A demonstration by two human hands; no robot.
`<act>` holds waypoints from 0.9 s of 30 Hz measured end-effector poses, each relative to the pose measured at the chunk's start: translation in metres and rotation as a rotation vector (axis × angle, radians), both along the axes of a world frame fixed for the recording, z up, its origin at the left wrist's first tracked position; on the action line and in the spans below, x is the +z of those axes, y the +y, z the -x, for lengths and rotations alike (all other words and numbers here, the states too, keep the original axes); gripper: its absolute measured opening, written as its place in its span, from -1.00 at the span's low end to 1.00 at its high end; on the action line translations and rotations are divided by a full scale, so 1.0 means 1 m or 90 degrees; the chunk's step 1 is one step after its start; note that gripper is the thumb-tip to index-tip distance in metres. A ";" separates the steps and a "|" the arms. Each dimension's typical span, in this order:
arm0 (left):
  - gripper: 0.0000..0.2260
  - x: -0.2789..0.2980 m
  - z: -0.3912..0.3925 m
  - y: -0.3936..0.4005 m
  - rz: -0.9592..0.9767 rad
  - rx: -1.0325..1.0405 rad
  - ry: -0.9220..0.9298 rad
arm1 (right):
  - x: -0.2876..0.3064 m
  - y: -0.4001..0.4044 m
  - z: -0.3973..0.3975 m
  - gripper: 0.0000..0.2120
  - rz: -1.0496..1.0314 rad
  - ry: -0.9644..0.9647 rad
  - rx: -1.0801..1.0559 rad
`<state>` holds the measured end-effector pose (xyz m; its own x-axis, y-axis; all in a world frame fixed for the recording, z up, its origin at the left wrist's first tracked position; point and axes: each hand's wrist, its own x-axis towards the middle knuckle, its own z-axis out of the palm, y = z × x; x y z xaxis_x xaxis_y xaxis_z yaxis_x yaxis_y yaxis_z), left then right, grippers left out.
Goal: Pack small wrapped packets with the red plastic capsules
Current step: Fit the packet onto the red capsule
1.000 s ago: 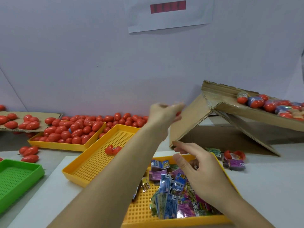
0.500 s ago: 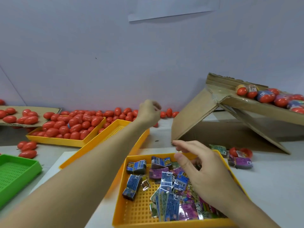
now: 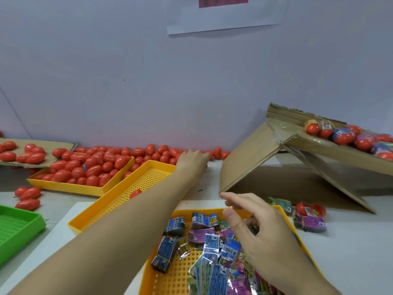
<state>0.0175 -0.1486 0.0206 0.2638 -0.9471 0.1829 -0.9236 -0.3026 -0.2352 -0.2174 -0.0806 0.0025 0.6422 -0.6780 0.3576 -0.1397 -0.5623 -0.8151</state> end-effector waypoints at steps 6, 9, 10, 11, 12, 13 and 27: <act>-0.88 0.011 0.026 0.032 0.239 -0.089 0.266 | 0.003 0.000 0.000 -0.60 -0.031 -0.047 -0.009; -0.91 0.018 0.049 0.066 0.346 -0.081 0.619 | 0.005 -0.001 0.002 -0.64 -0.050 -0.085 -0.022; -0.92 0.018 0.058 0.080 0.356 -0.082 0.731 | 0.005 -0.001 0.002 -0.67 -0.057 -0.098 -0.030; -0.90 0.016 0.067 0.093 0.360 -0.087 0.838 | 0.006 -0.001 0.003 -0.69 -0.064 -0.112 -0.036; -0.85 0.012 0.076 0.106 0.361 -0.089 0.943 | 0.007 -0.002 0.003 -0.70 -0.071 -0.122 -0.041; -0.82 0.009 0.084 0.118 0.366 -0.086 1.041 | 0.007 -0.002 0.004 -0.69 -0.076 -0.126 -0.041; -0.85 -0.006 0.106 0.169 0.474 -0.094 1.246 | 0.009 0.008 0.004 -0.73 -0.009 -0.042 0.030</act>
